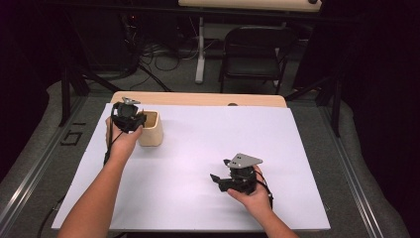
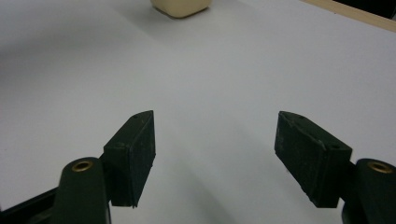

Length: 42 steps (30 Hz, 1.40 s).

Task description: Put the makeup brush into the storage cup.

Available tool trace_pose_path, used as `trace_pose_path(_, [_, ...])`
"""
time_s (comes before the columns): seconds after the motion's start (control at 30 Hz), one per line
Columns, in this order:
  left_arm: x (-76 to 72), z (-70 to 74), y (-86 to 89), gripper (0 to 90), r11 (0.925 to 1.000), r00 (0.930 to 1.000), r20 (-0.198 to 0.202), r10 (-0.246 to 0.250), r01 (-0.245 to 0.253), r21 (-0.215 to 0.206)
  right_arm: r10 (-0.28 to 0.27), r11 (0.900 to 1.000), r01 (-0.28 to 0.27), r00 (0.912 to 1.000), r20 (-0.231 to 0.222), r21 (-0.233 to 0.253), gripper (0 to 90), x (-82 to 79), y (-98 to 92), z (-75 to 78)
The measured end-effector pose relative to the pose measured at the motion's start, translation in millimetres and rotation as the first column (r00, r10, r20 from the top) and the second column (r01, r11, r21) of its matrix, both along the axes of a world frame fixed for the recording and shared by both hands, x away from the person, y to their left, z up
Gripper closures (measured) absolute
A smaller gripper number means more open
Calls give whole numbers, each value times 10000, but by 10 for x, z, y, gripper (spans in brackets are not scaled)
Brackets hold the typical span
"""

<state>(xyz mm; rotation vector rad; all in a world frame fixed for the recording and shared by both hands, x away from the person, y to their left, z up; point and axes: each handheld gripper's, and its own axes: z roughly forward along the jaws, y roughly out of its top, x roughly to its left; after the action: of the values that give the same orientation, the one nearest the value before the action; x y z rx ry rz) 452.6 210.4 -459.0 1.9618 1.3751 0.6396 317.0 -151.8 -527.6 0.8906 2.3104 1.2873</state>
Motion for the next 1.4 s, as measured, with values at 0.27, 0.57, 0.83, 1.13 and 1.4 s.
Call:
trace_pose_path(0.27, [-16, -22, 40, 543, 9985, 9995, 110, -312, 317, -454, -13, 10000, 13, 10000, -7, -7, 290, -2, -2, 2])
trace_pose_path(0.57, [-79, -4, 114, 397, 9967, 9980, 354, -531, 551, -593, -37, 10000, 37, 10000, -9, -5, 290, 0, -1, 1])
trace_pose_path(0.83, [-146, 38, 157, 393, 9962, 9969, 536, -573, 606, -631, -39, 10000, 39, 10000, -8, -7, 290, 0, 0, 1])
trace_pose_path(1.13, [-221, 41, 191, 365, 9945, 9974, 462, -550, 588, -871, -40, 10000, 40, 10000, 14, -7, 290, 0, -4, 5])
trace_pose_path(1.4, [-325, 35, 214, 288, 9932, 9958, 582, -700, 750, -890, -37, 10000, 37, 10000, 5, 6, 288, 1, -4, 7])
